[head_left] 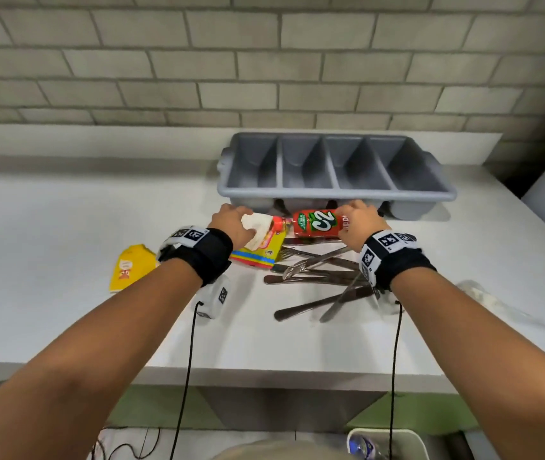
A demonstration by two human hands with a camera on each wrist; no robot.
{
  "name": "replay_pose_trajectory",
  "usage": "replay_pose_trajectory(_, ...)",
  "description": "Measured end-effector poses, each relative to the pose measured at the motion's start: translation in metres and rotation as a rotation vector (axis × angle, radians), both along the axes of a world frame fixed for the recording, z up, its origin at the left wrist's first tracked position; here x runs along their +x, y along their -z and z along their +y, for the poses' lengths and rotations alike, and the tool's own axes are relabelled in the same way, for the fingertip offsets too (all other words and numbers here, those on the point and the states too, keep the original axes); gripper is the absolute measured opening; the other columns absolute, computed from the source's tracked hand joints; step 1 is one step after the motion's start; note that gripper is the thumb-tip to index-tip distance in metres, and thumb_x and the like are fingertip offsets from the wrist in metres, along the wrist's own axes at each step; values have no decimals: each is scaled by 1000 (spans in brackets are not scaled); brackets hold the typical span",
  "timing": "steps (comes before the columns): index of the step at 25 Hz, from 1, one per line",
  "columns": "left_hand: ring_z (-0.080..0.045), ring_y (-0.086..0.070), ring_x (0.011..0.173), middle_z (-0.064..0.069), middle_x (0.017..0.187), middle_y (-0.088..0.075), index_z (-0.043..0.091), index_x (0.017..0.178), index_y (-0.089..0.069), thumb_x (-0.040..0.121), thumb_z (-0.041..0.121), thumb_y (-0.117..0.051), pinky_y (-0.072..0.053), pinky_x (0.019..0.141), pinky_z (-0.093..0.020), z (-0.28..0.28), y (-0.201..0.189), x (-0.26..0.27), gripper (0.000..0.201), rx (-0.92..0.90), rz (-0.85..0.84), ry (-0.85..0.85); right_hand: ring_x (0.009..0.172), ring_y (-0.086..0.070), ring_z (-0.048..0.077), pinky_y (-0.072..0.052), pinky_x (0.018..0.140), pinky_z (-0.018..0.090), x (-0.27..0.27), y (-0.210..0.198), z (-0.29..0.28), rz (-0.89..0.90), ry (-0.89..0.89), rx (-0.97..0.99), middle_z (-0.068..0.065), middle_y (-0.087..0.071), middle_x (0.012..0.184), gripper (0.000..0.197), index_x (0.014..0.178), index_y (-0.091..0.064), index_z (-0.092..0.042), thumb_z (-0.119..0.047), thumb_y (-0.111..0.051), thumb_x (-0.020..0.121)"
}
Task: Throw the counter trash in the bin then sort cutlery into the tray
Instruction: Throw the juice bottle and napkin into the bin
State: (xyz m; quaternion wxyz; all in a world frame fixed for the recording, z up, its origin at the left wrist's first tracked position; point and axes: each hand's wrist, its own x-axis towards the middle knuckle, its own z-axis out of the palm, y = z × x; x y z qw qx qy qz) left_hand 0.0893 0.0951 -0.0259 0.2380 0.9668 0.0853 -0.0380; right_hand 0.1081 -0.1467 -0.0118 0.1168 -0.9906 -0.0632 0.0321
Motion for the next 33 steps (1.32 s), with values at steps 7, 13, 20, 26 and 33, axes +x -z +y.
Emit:
replay_pose_trajectory(7,-34,-39,134,-20,145,-40,16,149,-18,79,38,-68,-35,112,-39,7,15,29,89,22,126,19,130,-39,32,-34,107,55,24,13,14,53,41,-209,3,-43,141,61,136,-34,-29,-21,-60,81)
replay_pose_trajectory(13,-31,-52,123,-16,135,-51,13,141,-33,71,31,-78,-44,102,-37,21,22,41,85,-53,67,-6,133,-26,36,-25,109,61,37,19,31,91,85,-378,10,-33,140,65,140,-31,-24,-17,-60,82)
replay_pose_trajectory(20,-32,-52,119,-18,134,-43,9,135,-43,78,21,-72,-41,102,-33,33,18,38,64,-236,-13,-105,134,-34,33,-19,113,61,41,16,31,51,50,-257,8,-43,142,59,134,-34,-18,-19,-63,83)
replay_pose_trajectory(26,-30,-54,120,-18,129,-58,4,129,-48,85,5,-57,-43,94,-30,29,-18,19,45,-313,-113,-74,132,-36,33,-25,111,57,18,-3,34,-45,-5,-196,7,-45,141,62,134,-34,-20,-22,-65,80)
replay_pose_trajectory(33,-25,-52,89,-3,96,-57,16,112,-54,82,2,-45,-43,60,-30,-27,-63,-24,35,-747,-245,-56,119,-46,34,-41,102,51,-49,-32,-10,-251,82,110,13,-48,133,64,135,-33,-13,-32,-61,81)
